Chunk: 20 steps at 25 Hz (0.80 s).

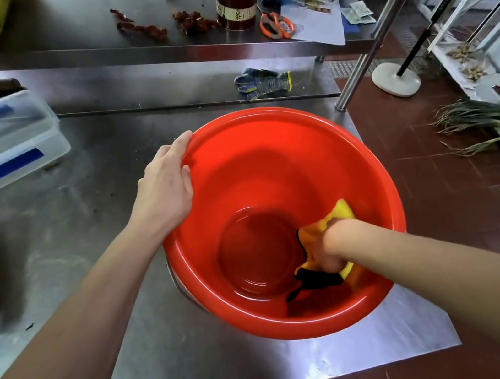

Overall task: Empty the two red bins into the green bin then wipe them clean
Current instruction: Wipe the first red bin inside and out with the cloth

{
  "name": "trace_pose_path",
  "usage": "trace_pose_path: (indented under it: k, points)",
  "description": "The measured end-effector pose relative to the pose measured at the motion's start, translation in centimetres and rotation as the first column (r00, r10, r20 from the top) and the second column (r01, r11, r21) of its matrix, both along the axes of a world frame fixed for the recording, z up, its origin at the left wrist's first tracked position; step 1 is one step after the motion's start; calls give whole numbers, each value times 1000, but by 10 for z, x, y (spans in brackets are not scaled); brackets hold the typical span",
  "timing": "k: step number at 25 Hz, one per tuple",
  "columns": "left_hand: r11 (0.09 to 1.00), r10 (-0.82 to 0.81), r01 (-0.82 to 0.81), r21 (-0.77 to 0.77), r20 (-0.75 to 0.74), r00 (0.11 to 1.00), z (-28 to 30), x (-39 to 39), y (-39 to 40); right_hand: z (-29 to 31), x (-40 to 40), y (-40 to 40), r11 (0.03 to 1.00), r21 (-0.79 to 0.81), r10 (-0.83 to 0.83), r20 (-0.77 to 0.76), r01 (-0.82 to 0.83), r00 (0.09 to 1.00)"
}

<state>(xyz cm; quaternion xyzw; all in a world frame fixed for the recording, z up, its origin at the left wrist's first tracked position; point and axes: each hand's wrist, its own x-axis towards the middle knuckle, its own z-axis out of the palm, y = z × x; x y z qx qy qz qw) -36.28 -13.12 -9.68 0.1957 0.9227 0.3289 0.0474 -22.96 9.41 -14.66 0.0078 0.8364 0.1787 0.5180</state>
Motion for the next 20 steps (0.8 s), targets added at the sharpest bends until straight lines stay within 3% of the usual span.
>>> trace_pose_path:
  k: [3, 8, 9, 11, 13, 15, 18, 20]
  points:
    - [1000, -12, 12, -4, -25, 1000, 1, -1, 7, 4, 7, -24, 985, -163, -4, 294, 55, 956]
    - [1000, -22, 22, -20, -35, 999, -3, -3, 10, 9, 6, -51, 789, -446, -315, 297, 422, 902]
    - [999, -24, 23, -30, -28, 999, -1, -1, 11, 10, 5, -60, 688, -510, -410, 313, 516, 857]
    - [999, -26, 25, -29, -27, 999, -1, 0, 12, 16, 1, -74, 382, -605, -567, 443, 699, 694]
    - [999, -26, 26, -25, -32, 999, -1, 0, 13, 21, -2, -85, 166, -638, -657, 497, 752, 567]
    - [1000, -19, 19, -22, -34, 999, -1, 0, 13, 26, -4, -98, -36, -683, -742, 507, 730, 438]
    - [999, -22, 21, -30, -31, 999, -2, -1, 12, 32, -13, -119, -394, -729, -793, 577, 559, 194]
    - [998, -35, 33, -47, -34, 999, -3, -2, 13, 35, -27, -129, -559, -700, -764, 644, 444, 52]
